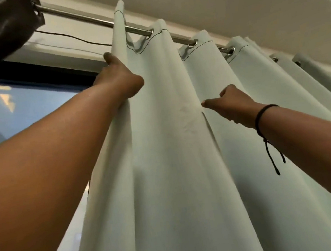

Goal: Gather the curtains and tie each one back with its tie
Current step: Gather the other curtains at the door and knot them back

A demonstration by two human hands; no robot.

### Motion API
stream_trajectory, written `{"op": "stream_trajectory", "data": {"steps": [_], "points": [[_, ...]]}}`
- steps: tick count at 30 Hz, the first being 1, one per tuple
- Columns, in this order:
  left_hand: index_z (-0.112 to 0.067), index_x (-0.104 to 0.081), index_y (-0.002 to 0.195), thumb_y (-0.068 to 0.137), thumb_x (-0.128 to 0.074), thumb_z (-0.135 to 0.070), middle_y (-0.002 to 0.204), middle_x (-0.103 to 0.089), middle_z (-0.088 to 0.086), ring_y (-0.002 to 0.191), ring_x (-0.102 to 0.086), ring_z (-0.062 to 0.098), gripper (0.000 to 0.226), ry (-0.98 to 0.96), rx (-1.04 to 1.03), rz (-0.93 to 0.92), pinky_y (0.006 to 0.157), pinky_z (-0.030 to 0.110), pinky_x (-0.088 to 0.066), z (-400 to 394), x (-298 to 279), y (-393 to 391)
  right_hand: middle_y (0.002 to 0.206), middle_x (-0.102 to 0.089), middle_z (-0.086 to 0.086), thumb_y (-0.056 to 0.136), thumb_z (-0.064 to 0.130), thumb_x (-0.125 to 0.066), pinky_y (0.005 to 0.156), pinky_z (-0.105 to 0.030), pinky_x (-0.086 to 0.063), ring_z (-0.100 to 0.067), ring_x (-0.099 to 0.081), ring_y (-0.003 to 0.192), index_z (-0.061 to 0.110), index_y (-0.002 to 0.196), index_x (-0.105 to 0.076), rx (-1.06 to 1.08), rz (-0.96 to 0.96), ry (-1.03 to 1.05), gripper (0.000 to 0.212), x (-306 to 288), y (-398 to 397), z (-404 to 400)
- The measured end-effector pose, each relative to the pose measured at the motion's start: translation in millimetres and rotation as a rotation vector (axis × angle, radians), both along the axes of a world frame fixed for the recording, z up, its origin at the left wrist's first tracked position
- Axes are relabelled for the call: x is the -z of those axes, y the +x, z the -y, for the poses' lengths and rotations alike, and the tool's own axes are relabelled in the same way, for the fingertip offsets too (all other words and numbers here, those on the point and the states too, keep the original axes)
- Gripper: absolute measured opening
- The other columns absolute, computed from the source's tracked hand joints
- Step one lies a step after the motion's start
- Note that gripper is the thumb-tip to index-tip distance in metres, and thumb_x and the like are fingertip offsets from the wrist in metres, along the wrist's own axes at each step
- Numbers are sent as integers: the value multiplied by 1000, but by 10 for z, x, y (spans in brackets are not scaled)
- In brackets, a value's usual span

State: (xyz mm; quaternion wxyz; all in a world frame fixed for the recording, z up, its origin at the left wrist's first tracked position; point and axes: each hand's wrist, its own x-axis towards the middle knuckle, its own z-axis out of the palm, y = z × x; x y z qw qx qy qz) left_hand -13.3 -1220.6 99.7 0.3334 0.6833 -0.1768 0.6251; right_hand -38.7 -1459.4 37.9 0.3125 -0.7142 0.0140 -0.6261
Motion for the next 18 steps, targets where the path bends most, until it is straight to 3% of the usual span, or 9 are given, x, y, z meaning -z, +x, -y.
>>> {"op": "stream_trajectory", "data": {"steps": [3, 6, 9, 11, 14, 16, 18], "points": [[-2, 8, 147, 85, -57, -24, 139, -44, 20, 126, -43, 39, 93, -19, -58, 31, 99, 42, -39, 151, -124, 117, 71, -52, -6, 73, 65, -60, 64, -32, -49, -27, -60, 73, 12, 78, -47, -60, -48, -31, 54, -147, 85, 68], [5, -5, 146, 85, -56, -22, 138, -44, 21, 126, -44, 39, 83, -56, -119, 33, 97, 42, -40, 258, -159, 236, 79, -59, -2, 73, 71, -56, 76, -37, -54, -27, -65, 75, 13, 81, -53, -128, -50, -62, 58, -278, 182, 44], [2, -37, 134, 85, -58, -31, 129, -53, 18, 116, -52, 37, 62, -112, -182, 23, 81, 37, -41, 303, -184, 375, 80, -62, -1, 71, 69, -60, 63, -29, -52, -24, -64, 67, 16, 83, -58, -256, -23, -90, 54, -397, 332, -13], [-3, -49, 125, 88, -54, -37, 124, -57, 16, 110, -55, 37, 50, -91, -233, 12, 77, 35, -39, 309, -195, 437, 73, -62, -2, 74, 61, -63, 59, -27, -49, -22, -62, 59, 14, 79, -58, -297, 2, -138, 48, -462, 459, -55], [-2, -50, 125, 96, -42, -40, 127, -55, 20, 114, -52, 40, 49, -93, -339, 15, 83, 36, -40, 428, -223, 436, 61, -54, -3, 83, 35, -60, 49, -23, -38, -23, -55, 53, 13, 66, -47, -206, 63, -258, 31, -544, 572, 3], [-1, -51, 124, 99, -36, -39, 127, -54, 22, 116, -50, 41, 48, -108, -392, 23, 85, 38, -39, 577, -238, 402, 63, -47, -2, 82, 14, -51, 47, -25, -28, -20, -47, 55, 14, 63, -39, -147, 97, -288, 22, -612, 592, 130], [-1, -52, 122, 99, -35, -37, 126, -55, 22, 116, -50, 40, 46, -88, -423, 34, 84, 38, -39, 783, -243, 383, 66, -45, -2, 80, 6, -45, 47, -25, -27, -16, -42, 56, 14, 64, -37, -141, 115, -306, 20, -646, 589, 325]]}}
